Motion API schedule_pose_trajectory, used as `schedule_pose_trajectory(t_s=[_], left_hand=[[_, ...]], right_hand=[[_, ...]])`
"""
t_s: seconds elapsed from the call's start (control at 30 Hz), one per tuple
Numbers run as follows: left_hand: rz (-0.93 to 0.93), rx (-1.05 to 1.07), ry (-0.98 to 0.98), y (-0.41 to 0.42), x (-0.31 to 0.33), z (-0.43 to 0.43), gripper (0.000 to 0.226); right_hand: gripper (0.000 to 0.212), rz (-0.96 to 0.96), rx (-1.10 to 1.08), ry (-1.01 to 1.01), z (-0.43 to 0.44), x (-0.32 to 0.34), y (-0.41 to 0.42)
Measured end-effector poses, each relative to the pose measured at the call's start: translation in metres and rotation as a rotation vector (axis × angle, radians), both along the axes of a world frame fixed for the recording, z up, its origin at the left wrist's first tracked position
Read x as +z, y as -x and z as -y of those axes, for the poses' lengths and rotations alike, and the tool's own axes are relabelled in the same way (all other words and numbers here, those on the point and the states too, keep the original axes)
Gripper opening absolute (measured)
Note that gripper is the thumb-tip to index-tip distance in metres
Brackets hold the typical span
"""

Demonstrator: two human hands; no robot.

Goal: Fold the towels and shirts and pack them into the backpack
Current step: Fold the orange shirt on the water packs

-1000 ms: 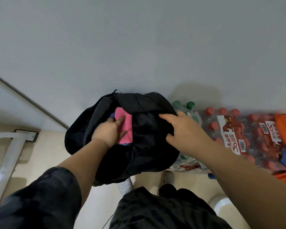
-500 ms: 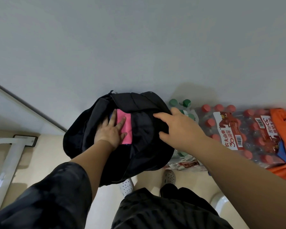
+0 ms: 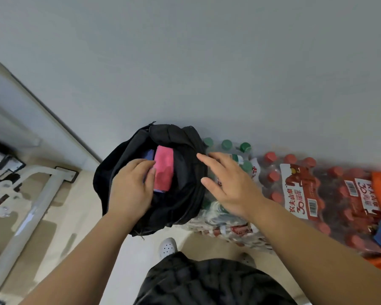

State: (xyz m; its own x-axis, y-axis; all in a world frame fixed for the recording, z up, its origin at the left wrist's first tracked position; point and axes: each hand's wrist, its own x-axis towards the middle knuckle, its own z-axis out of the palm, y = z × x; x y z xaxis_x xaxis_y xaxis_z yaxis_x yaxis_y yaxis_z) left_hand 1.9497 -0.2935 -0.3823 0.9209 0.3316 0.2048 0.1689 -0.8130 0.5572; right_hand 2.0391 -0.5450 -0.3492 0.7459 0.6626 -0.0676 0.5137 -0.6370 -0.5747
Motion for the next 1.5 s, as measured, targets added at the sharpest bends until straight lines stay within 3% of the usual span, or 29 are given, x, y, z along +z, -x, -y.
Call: schedule_pose_trajectory(t_s=[0.1,0.17,0.5,0.7,0.8,1.0,1.2,1.37,1.5], left_hand=[[0.167,0.042,-0.060,0.002,0.050,0.044,0.033],[0.165,-0.006,-0.147,-0.002,0.070,0.081,0.036],[-0.307,-0.324,-0.280,-0.067,0.059,0.304,0.055],[-0.424,-0.605,-0.317,-0.108,0.043,0.407,0.066],[-0.463,-0.711,-0.333,-0.124,0.033,0.450,0.065],[-0.524,-0.871,-0.323,-0.146,0.008,0.502,0.075],[-0.536,-0.825,-0.426,-0.185,0.002,0.532,0.078],[-0.603,-0.932,-0.627,-0.204,0.012,0.552,0.063],[-0.529,-0.871,-0.495,-0.209,0.009,0.558,0.045]], right_hand=[[0.060,-0.014,0.040,-0.043,0.032,-0.006,-0.004],[0.062,-0.007,0.048,-0.025,0.061,-0.008,-0.008],[0.048,-0.003,-0.108,0.061,0.273,-0.020,-0.035],[0.051,0.161,-0.445,0.140,0.390,-0.035,-0.035],[0.052,0.148,-0.593,0.233,0.432,-0.044,-0.024],[0.060,0.109,-0.692,0.371,0.471,-0.055,-0.005],[0.075,0.030,-0.651,0.364,0.493,-0.065,-0.007],[0.072,0.028,-0.624,0.338,0.498,-0.075,-0.002],[0.078,-0.023,-0.604,0.272,0.503,-0.073,-0.003]])
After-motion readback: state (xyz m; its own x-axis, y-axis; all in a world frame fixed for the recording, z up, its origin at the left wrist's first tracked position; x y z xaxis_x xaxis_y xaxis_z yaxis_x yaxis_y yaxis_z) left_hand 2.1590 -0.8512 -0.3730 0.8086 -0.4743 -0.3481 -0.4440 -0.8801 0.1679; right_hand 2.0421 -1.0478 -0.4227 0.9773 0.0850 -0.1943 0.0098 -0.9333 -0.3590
